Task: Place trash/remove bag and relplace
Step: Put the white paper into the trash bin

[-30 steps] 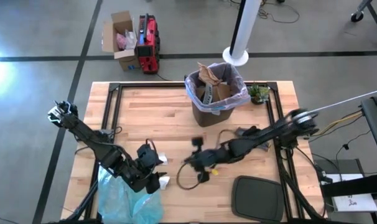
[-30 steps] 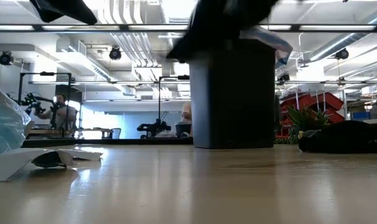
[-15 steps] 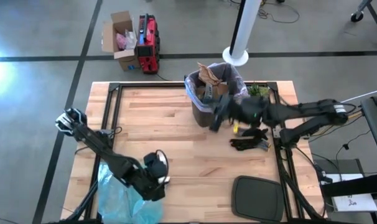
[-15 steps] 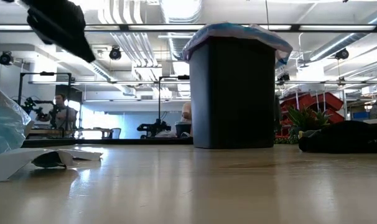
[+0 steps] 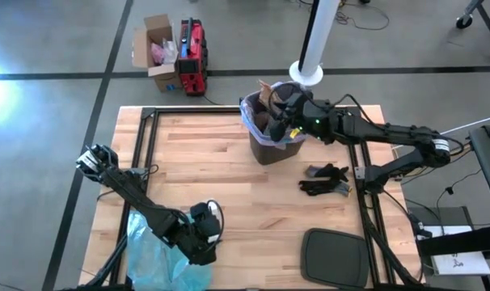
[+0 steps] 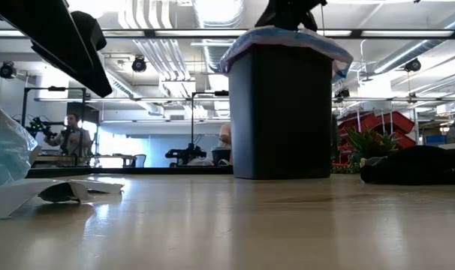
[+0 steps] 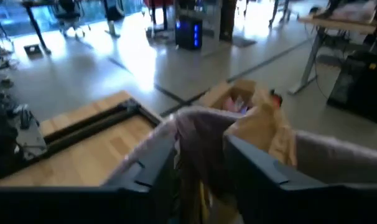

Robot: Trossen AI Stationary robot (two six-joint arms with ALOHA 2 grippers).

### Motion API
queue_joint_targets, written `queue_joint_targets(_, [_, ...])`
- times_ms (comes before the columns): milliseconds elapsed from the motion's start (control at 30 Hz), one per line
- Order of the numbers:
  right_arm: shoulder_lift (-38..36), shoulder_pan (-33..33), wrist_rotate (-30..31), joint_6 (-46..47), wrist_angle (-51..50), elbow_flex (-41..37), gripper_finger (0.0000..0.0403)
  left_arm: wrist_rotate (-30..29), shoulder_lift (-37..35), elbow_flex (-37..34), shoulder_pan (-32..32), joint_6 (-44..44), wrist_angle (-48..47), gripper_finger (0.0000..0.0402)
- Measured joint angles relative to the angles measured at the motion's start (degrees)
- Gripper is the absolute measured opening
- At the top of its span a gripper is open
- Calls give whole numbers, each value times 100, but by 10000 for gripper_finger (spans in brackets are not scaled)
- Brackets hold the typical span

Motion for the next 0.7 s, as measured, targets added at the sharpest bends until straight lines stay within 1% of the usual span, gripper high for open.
queue_joint_targets(100, [-136,29,-5,-26,-230,-9,189,0,0,0,-4,119,-4,253])
queue_joint_targets(200, [-446,179,2,-48,-200,-9,219,20,0,0,-14,147,-7,254])
queue_joint_targets(333, [-901,550,1,-231,-180,-20,246,331,0,-49,-24,151,27,247])
queue_joint_targets(400, [-1084,816,7,-269,-203,-60,255,454,0,-155,-24,149,35,240])
queue_joint_targets(500, [-1305,1230,3,-281,-230,-169,262,465,0,-393,-24,151,162,228])
queue_joint_targets(700, [-1437,1991,47,-278,-241,-464,258,467,0,-1139,-2,232,1010,209])
